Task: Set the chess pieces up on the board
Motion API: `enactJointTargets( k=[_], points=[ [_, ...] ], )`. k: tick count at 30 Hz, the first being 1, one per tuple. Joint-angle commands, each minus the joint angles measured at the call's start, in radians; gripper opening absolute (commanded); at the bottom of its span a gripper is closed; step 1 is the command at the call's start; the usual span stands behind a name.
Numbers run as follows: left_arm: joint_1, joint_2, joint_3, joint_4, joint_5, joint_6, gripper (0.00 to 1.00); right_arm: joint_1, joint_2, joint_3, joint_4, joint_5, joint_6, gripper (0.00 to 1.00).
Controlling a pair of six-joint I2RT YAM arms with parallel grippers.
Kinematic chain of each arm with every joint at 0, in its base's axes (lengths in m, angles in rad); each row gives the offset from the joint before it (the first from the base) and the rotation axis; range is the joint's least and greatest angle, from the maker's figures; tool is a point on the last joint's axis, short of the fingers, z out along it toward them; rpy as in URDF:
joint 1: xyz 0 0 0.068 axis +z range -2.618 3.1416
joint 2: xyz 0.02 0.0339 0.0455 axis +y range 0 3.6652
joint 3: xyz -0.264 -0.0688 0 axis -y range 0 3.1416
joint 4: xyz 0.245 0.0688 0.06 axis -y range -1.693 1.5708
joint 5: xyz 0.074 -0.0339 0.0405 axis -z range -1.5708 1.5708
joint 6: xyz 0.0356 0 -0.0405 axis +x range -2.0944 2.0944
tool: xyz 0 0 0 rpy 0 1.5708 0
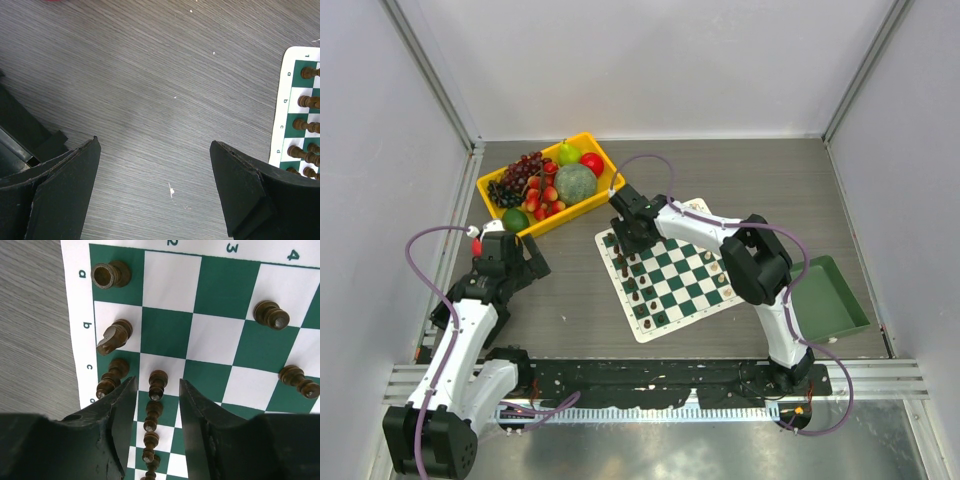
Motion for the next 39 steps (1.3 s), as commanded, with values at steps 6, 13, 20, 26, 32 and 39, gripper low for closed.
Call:
enactJointTargets(
  k=[6,13,20,26,32,39],
  points=[
    [0.005,-0.013,0.014,0.012,-0.021,0.014,0.99,-0.053,-0.192,-0.005,0.022,0.081,-0.005,0.47],
    [0.005,-0.011,0.014,0.018,-0.013,0.011,0.99,-0.15,-0.214,-0.088,0.041,0.068,0.001,0.48],
    [0.005,-0.016,0.015,0.012,-0.018,0.014,0.99,-0.197,-0.151,-0.084,0.041,0.018,0.0,0.47],
    [0.005,-0.015,0.019,0.009,-0.02,0.015,0.99,-0.214,-0.112,-0.07,0.045,0.0,-0.008,0.46],
    [0.005,-0.016,0.019,0.009,-0.018,0.014,0.99,-0.22,-0.089,-0.076,0.047,0.0,-0.009,0.43],
    [0.005,-0.011,0.023,0.01,-0.015,0.014,0.99,-0.225,-0.079,-0.073,0.05,-0.011,-0.014,0.37]
  ],
)
